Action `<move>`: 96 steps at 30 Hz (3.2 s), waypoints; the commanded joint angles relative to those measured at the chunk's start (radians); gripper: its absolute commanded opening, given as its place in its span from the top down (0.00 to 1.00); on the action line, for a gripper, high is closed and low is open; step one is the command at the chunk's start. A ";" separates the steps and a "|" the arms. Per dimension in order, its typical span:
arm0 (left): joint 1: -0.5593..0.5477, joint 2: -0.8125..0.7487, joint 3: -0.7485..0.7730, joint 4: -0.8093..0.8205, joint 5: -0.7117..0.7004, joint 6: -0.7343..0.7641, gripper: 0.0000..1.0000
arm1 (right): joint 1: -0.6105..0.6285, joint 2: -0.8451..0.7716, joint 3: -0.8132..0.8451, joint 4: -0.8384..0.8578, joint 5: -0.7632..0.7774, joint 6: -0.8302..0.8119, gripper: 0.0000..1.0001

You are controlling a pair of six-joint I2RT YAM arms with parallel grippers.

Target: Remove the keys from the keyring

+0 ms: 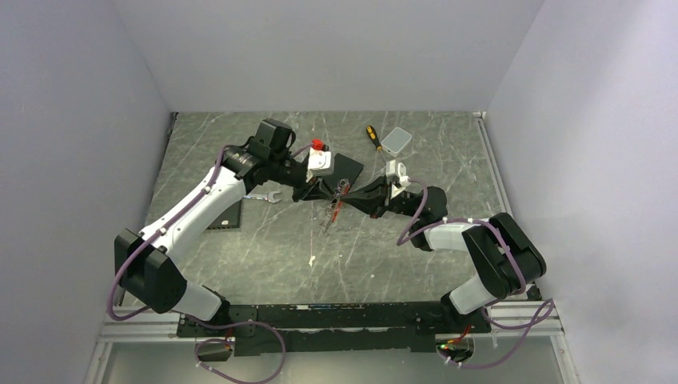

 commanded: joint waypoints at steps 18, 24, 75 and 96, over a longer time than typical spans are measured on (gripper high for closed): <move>-0.027 0.014 -0.059 0.075 0.008 -0.013 0.85 | 0.004 -0.024 0.012 0.111 -0.021 0.024 1.00; -0.039 0.011 -0.047 0.076 0.022 -0.042 0.90 | 0.006 -0.016 0.012 0.090 -0.018 0.006 1.00; -0.059 0.403 0.398 -0.487 -0.146 -0.283 1.00 | 0.104 -0.205 0.517 -1.766 0.108 -0.986 0.69; -0.059 0.304 0.274 -0.330 -0.173 -0.245 1.00 | 0.147 -0.191 0.481 -1.660 0.254 -0.936 0.67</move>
